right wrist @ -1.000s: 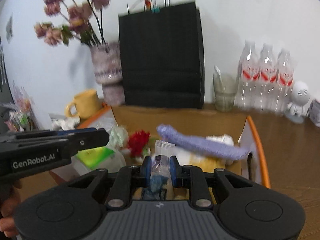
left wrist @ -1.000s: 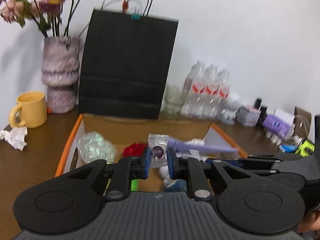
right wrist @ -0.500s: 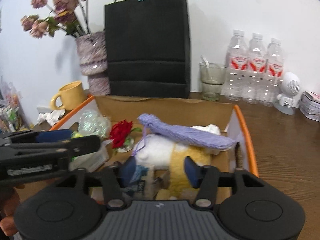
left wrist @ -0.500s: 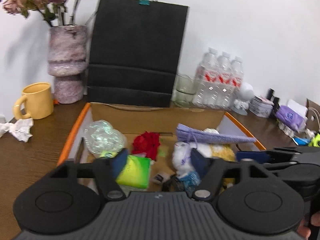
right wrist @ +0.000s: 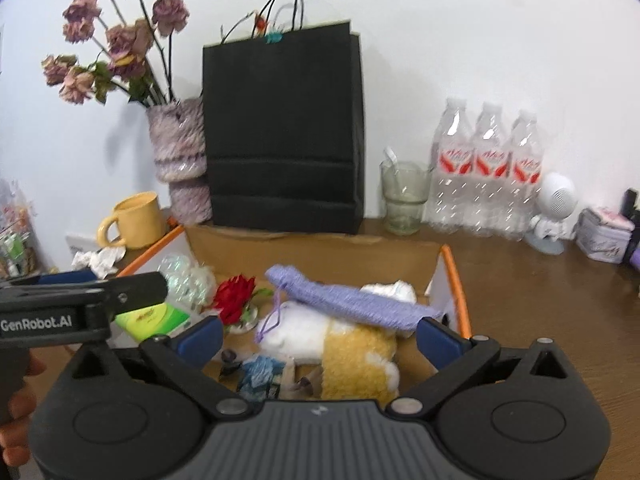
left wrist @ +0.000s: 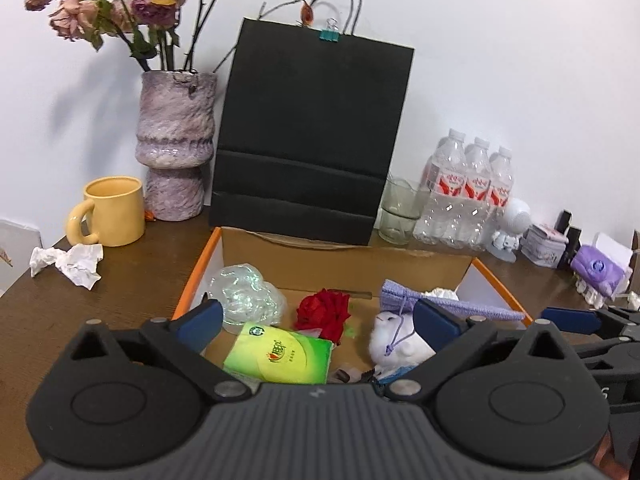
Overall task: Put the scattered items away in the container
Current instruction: 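Grasp the white round cap with the right gripper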
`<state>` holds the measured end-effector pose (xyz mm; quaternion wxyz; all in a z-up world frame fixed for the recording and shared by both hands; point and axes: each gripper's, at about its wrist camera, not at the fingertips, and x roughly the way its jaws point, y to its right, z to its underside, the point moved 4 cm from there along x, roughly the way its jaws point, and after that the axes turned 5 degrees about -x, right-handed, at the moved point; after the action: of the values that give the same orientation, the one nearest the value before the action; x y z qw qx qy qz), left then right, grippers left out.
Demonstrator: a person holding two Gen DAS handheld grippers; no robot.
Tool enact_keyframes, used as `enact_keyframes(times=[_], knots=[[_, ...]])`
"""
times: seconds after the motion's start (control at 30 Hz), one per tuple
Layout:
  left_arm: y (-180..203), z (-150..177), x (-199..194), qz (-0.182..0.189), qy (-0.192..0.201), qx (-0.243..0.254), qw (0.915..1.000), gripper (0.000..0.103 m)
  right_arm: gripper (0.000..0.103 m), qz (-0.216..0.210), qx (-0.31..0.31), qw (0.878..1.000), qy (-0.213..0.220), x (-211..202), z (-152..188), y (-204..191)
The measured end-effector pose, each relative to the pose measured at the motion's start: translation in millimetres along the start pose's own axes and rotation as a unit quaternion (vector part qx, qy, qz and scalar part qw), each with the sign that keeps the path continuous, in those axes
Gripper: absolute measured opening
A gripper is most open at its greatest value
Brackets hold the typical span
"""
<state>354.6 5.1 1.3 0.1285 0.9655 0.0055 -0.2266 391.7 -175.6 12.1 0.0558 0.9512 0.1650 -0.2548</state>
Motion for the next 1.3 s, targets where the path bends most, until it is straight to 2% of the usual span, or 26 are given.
enact_keyframes(times=[0.1, 0.27, 0.47, 0.7, 0.8, 0.93, 1.13, 1.23, 1.3], knots=[[-1.2, -2.3, -7.1, -0.003, 0.008, 0.002, 1.0000, 0.103, 0.103, -0.004, 0.007, 1.000, 0.016, -9.3, -0.5, 3.5], [-2.3, 0.6, -23.4, 0.003, 0.011, 0.004, 0.9999, 0.103, 0.103, -0.020, 0.015, 1.000, 0.014, -25.7, 8.3, 9.4], [0.5, 24.4, -46.8, 0.010, 0.003, 0.025, 0.9996, 0.103, 0.103, -0.018, -0.008, 1.000, 0.014, -53.1, 36.7, 7.8], [-3.0, 62.4, -59.2, 0.012, -0.023, 0.002, 0.9997, 0.103, 0.099, -0.029, -0.024, 0.999, -0.028, -50.9, 76.6, 1.1], [-0.2, 76.0, -53.8, 0.011, -0.040, 0.002, 0.9992, 0.103, 0.091, -0.022, -0.020, 0.998, -0.051, -38.5, 89.3, 0.7], [4.9, 85.5, -46.3, 0.002, -0.048, -0.002, 0.9988, 0.103, 0.074, -0.019, -0.015, 0.997, -0.072, -23.4, 97.2, -0.7], [8.6, 92.6, -39.8, -0.005, -0.054, 0.006, 0.9985, 0.103, 0.055, -0.022, -0.010, 0.996, -0.080, -14.2, 100.9, -7.3], [13.0, 96.4, -36.4, -0.009, -0.061, 0.019, 0.9979, 0.103, 0.041, -0.021, -0.013, 0.996, -0.087, -9.6, 102.9, -10.2], [16.4, 98.6, -33.8, -0.012, -0.065, 0.026, 0.9975, 0.103, 0.029, -0.019, -0.019, 0.996, -0.084, -9.6, 103.2, -10.9]])
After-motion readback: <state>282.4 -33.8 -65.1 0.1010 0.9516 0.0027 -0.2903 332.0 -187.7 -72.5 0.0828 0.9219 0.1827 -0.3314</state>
